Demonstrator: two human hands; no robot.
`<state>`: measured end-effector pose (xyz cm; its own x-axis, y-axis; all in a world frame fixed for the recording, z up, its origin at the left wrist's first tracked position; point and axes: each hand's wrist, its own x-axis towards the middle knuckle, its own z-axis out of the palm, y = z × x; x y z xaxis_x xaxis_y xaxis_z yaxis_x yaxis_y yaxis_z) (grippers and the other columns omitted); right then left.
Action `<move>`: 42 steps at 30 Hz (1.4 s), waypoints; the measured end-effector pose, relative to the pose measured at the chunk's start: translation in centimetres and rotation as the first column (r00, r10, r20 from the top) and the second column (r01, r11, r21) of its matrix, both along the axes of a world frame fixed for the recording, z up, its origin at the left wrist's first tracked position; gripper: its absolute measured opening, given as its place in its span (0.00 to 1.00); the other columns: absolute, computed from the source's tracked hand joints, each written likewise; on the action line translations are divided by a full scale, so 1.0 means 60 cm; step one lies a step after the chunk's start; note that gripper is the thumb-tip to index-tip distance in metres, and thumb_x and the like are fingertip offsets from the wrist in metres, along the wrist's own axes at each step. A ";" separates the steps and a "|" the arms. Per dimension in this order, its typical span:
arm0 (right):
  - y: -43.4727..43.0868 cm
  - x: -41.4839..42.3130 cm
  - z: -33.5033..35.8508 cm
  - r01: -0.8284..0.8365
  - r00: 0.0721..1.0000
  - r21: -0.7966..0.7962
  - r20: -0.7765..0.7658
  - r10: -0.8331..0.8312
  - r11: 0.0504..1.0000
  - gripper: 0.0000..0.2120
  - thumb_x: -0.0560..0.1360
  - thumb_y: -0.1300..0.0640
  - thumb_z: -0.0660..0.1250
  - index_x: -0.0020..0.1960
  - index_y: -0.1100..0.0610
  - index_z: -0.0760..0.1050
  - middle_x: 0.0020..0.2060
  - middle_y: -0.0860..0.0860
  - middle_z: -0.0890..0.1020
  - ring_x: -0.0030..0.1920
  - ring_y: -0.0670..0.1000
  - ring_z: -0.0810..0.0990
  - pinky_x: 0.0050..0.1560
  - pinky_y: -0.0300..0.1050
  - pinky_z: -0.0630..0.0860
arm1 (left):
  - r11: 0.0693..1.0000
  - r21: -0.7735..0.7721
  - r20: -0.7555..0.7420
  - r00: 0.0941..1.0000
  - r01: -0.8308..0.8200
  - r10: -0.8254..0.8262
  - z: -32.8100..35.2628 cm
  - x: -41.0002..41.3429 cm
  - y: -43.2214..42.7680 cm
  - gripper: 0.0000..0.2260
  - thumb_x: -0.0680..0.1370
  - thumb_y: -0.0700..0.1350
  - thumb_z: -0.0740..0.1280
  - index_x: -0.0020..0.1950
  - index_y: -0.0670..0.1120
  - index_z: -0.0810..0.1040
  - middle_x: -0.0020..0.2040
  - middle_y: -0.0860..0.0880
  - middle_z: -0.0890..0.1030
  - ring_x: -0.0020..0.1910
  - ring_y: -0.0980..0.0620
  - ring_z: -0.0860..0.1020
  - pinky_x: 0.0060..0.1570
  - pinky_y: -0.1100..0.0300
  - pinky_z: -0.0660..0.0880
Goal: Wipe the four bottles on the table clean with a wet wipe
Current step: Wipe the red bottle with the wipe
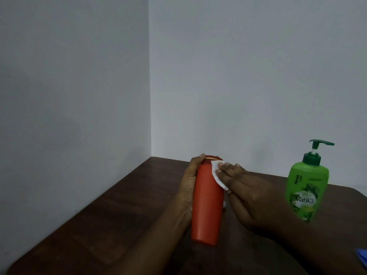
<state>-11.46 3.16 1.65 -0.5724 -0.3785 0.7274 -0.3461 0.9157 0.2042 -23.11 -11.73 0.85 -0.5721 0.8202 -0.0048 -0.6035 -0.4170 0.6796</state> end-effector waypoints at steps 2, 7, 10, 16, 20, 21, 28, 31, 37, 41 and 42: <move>-0.008 0.002 0.000 0.024 0.999 -0.060 0.032 -0.022 0.998 0.25 0.79 0.56 0.57 0.74 0.58 0.73 0.74 0.54 0.73 0.74 0.51 0.72 0.73 0.51 0.70 | 1.000 -0.011 0.002 1.000 -0.015 0.015 0.004 -0.004 -0.003 0.32 0.67 0.59 0.81 0.64 0.40 0.84 0.65 0.40 0.81 0.60 0.43 0.77 0.76 0.45 0.64; -0.020 0.005 0.008 0.105 0.970 -0.377 0.243 -0.011 0.920 0.29 0.79 0.43 0.54 0.78 0.47 0.67 0.78 0.44 0.67 0.77 0.41 0.64 0.77 0.49 0.66 | 0.988 -0.108 -0.117 0.988 -0.109 0.096 0.021 0.016 -0.007 0.20 0.77 0.58 0.71 0.56 0.43 0.87 0.47 0.41 0.86 0.39 0.45 0.83 0.38 0.51 0.82; -0.028 0.010 0.023 0.035 0.948 -0.675 0.256 0.190 0.737 0.22 0.78 0.37 0.59 0.68 0.41 0.78 0.72 0.39 0.74 0.72 0.34 0.68 0.74 0.47 0.69 | 0.972 -0.154 -0.172 0.974 -0.177 0.150 0.019 0.019 -0.004 0.25 0.77 0.61 0.71 0.62 0.43 0.84 0.47 0.41 0.85 0.39 0.45 0.83 0.39 0.51 0.81; -0.044 0.006 0.017 0.016 0.993 -0.865 0.073 0.095 0.501 0.09 0.78 0.58 0.72 0.56 0.49 0.86 0.51 0.40 0.87 0.56 0.36 0.83 0.57 0.35 0.78 | 0.928 -0.124 -0.373 0.883 -0.350 0.283 0.013 0.030 0.001 0.27 0.76 0.62 0.72 0.57 0.38 0.84 0.45 0.40 0.83 0.38 0.45 0.82 0.40 0.53 0.81; -0.049 0.000 0.006 -0.009 0.998 -0.934 0.016 0.068 0.358 0.05 0.75 0.60 0.75 0.48 0.52 0.84 0.42 0.46 0.87 0.45 0.44 0.86 0.47 0.40 0.80 | 0.919 -0.077 -0.406 0.854 -0.387 0.326 0.011 0.043 0.012 0.20 0.76 0.61 0.74 0.52 0.43 0.85 0.46 0.39 0.82 0.41 0.41 0.80 0.47 0.45 0.79; -0.049 -0.002 0.006 -0.023 0.998 -0.944 0.000 0.069 0.328 0.04 0.75 0.60 0.75 0.47 0.52 0.84 0.42 0.47 0.87 0.44 0.46 0.86 0.47 0.43 0.81 | 0.916 -0.059 -0.408 0.847 -0.398 0.341 0.012 0.046 0.014 0.19 0.76 0.60 0.74 0.51 0.43 0.85 0.45 0.39 0.82 0.41 0.40 0.80 0.48 0.44 0.79; -0.057 -0.002 0.005 0.020 0.989 -0.971 0.055 0.139 0.239 0.05 0.79 0.53 0.71 0.49 0.50 0.86 0.42 0.47 0.88 0.45 0.48 0.87 0.48 0.51 0.83 | 0.876 0.024 -0.464 0.771 -0.482 0.437 0.016 0.053 0.012 0.17 0.78 0.58 0.71 0.55 0.46 0.86 0.50 0.38 0.86 0.46 0.39 0.83 0.51 0.39 0.80; -0.060 0.003 0.010 0.059 0.989 -0.916 0.109 0.104 0.397 0.09 0.80 0.52 0.68 0.46 0.49 0.85 0.39 0.44 0.87 0.41 0.44 0.85 0.42 0.46 0.83 | 0.861 0.030 -0.467 0.755 -0.508 0.461 0.016 0.049 0.010 0.17 0.78 0.58 0.70 0.54 0.45 0.86 0.49 0.40 0.86 0.46 0.42 0.84 0.48 0.44 0.81; -0.077 0.004 -0.008 0.119 0.961 -0.868 0.222 0.164 0.482 0.27 0.78 0.39 0.60 0.30 0.59 0.67 0.25 0.49 0.73 0.29 0.44 0.71 0.32 0.43 0.68 | 0.833 -0.005 -0.344 0.784 -0.553 0.517 0.023 0.032 -0.003 0.21 0.76 0.61 0.73 0.49 0.42 0.82 0.43 0.40 0.82 0.40 0.44 0.82 0.44 0.49 0.81; -0.079 0.002 -0.013 0.158 0.897 -0.853 0.334 0.288 0.498 0.34 0.79 0.34 0.59 0.38 0.66 0.72 0.34 0.59 0.80 0.33 0.51 0.78 0.37 0.51 0.76 | 0.809 -0.040 -0.223 0.795 -0.586 0.564 0.025 0.015 -0.012 0.30 0.74 0.65 0.73 0.60 0.41 0.81 0.47 0.41 0.84 0.43 0.42 0.84 0.46 0.45 0.83; -0.079 0.004 -0.011 0.182 0.881 -0.842 0.369 0.296 0.509 0.34 0.78 0.33 0.59 0.38 0.65 0.74 0.34 0.57 0.81 0.33 0.50 0.80 0.38 0.48 0.77 | 0.802 -0.038 -0.204 0.790 -0.596 0.578 0.026 0.011 -0.015 0.28 0.74 0.65 0.72 0.59 0.42 0.81 0.44 0.43 0.85 0.41 0.44 0.84 0.42 0.48 0.84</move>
